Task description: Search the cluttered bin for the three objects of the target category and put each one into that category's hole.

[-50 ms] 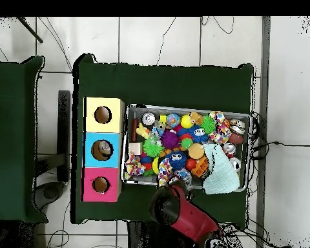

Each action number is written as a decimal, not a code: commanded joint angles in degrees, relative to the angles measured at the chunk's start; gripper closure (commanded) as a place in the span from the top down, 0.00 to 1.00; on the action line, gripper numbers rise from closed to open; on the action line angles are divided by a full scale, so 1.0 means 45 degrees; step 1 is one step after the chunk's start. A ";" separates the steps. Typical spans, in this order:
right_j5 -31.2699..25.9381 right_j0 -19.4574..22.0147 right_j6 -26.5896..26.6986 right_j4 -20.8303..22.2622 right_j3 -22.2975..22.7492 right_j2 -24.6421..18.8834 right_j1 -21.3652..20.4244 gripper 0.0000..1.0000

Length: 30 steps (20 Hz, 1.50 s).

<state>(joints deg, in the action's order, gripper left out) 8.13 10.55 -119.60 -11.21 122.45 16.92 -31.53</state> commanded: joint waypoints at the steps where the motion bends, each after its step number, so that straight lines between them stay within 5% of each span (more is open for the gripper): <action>1: 0.0419 0.0311 -0.1984 0.0566 0.0275 -0.1442 0.1075 0.00; 10: 0.0827 0.0145 -0.1598 0.0963 -0.0100 -0.1149 0.1233 0.00; 11: 0.0943 0.0156 -0.1534 0.1093 -0.0126 -0.1145 0.1241 1.00; 20: 0.1001 0.0937 -0.1834 0.1572 0.0121 -0.1902 0.0987 1.00; 30: 0.1229 0.0537 -0.2533 0.0823 0.0101 -0.1753 0.1258 1.00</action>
<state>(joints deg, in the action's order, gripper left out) 12.78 12.45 -119.60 -6.67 122.59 15.15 -31.49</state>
